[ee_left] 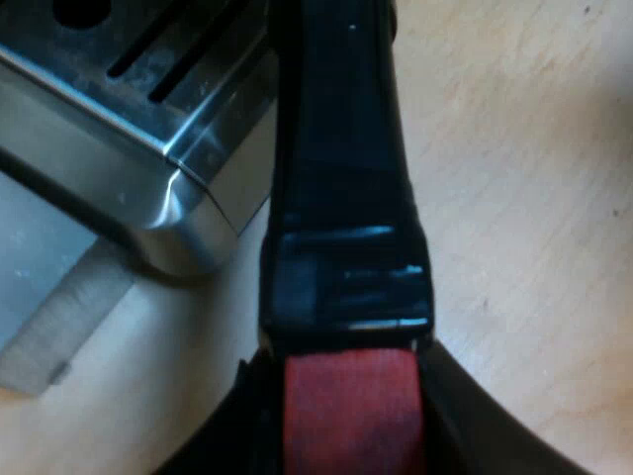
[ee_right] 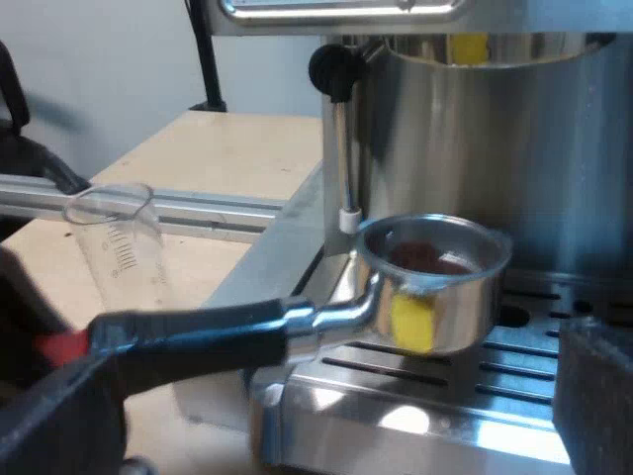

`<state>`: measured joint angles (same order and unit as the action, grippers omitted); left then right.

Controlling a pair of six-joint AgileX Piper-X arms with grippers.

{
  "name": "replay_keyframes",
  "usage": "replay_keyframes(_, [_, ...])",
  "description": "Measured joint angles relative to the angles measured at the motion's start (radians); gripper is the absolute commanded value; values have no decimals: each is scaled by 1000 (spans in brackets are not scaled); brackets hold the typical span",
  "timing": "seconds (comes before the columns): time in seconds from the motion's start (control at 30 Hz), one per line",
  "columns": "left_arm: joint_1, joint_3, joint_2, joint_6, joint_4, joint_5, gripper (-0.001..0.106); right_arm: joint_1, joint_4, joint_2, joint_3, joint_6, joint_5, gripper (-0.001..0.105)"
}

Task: Put the handle in the coffee machine

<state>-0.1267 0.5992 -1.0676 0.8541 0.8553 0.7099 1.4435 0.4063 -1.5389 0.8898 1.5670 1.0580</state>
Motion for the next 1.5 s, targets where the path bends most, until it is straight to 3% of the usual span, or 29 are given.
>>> replay_keyframes(0.37, [0,53,-75,1,-6,40,0,-40,46,-68,0,27,62,89])
replay_keyframes(0.53, [0,91,-129,-9,-3,45,0,-40,244,-146,0,184,99,89])
replay_keyframes(0.63, [0,105,-144,-34,-3,45,0,-40,313,-169,0,227,98,89])
replay_keyframes(0.83, [0,137,-167,-90,-3,46,0,-40,339,-181,0,243,98,89])
replay_keyframes(1.5, [0,163,-217,-79,-100,76,0,-84,362,-181,0,243,98,89])
